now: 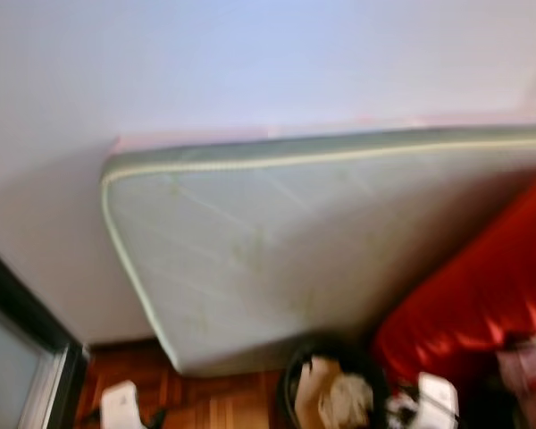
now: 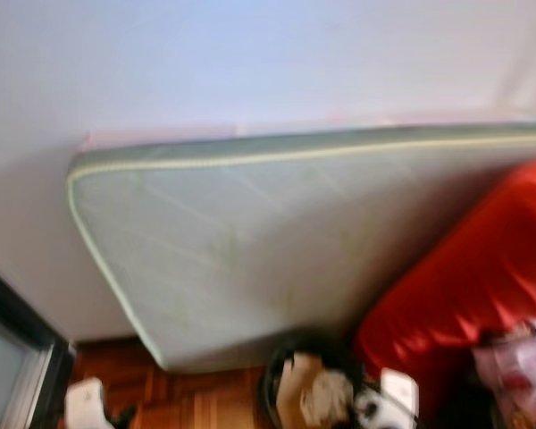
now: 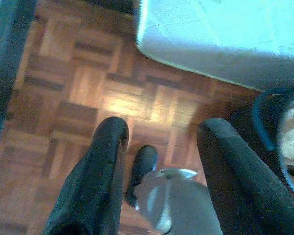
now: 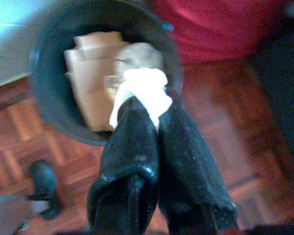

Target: Clean up the room

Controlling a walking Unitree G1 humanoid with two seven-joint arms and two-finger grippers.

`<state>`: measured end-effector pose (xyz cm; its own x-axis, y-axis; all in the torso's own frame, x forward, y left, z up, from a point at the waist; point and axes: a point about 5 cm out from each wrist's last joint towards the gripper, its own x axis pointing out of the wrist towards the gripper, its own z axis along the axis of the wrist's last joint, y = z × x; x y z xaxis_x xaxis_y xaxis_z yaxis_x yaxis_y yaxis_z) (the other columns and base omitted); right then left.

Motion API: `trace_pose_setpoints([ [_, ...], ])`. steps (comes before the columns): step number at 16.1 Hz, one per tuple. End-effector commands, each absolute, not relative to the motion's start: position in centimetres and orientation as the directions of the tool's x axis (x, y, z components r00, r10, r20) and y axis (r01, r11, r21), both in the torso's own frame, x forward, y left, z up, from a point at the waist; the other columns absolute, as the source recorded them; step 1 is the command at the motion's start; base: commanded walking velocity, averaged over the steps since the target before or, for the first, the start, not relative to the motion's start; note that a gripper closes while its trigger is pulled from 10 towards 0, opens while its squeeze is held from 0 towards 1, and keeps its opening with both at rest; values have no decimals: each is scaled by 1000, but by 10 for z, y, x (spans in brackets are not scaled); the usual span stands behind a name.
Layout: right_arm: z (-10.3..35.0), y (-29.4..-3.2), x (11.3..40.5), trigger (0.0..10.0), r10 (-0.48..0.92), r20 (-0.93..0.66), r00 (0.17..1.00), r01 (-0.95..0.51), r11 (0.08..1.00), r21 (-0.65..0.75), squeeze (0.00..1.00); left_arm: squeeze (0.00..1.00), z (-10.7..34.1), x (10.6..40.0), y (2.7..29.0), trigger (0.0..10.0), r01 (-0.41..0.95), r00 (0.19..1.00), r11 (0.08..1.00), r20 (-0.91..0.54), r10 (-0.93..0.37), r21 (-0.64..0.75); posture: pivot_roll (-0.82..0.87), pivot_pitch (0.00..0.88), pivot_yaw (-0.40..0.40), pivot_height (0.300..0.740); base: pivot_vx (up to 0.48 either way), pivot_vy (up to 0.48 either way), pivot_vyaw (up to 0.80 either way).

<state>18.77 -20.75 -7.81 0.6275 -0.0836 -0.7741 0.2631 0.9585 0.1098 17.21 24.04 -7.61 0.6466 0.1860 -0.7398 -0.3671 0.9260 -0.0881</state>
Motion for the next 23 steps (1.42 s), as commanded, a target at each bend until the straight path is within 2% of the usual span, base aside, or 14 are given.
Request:
trace_pose_setpoints([
  [1, -79, -218, 182, 10000, -113, -773, 624, 287, 953, 93, 0, 0, -77, 175, 235, 10000, -363, 649, 926, -741, 173, -101, 92, 34, -43, 740, 307, 0, 0],
  [5, -77, -218, 185, 10000, -98, -756, 648, 272, 956, 109, 0, 0, -75, 177, 234, 10000, -351, 662, 930, -731, 168, -104, 87, 55, -40, 740, 292, 0, 0],
  [8, -74, -218, 188, 10000, -75, -739, 669, 243, 962, 123, 0, 0, -71, 183, 233, 10000, -330, 691, 938, -705, 161, -109, 84, 78, -35, 740, 0, 0, 0],
  [11, -70, -217, 193, 10000, -45, -703, 710, 217, 963, 158, 0, 0, -58, 204, 232, 10000, -285, 772, 949, -620, 143, -136, 80, 114, -30, 740, 0, 0, 0],
  [13, -67, -216, 197, 10000, -10, -675, 737, 175, 969, 176, 0, 0, -34, 237, 228, 10000, -229, 866, 960, -485, 125, -163, 85, 121, -33, 740, 0, 0, 0],
  [14, -62, -207, 209, 10000, 7, -646, 763, 151, 970, 189, 0, 0, -24, 250, 226, 10000, -203, 894, 965, -433, 114, -166, 81, 130, -30, 740, 0, 0, 0],
  [15, -47, -186, 238, 10000, 36, -580, 814, 109, 971, 214, 0, 0, -13, 262, 221, 10000, -172, 921, 971, -375, 100, -164, 77, 124, -29, 740, 0, 0, 0],
  [16, -41, -178, 248, 10000, 49, -551, 833, 93, 970, 227, 0, 0, -7, 268, 218, 10000, -158, 935, 973, -342, 93, -167, 79, 134, -27, 740, 0, 0, 0],
  [20, -21, -174, 270, 10000, 47, -451, 892, 73, 967, 246, 0, 0, 13, 282, 207, 10000, -103, 975, 980, -211, 65, -173, 102, 176, -22, 740, 0, 0, 0],
  [23, -7, -180, 286, 10000, -17, -416, 909, 107, 975, 196, 0, 0, 25, 283, 204, 10000, -81, 990, 982, -127, 59, -173, 128, 225, -33, 740, 0, 0, 0],
])
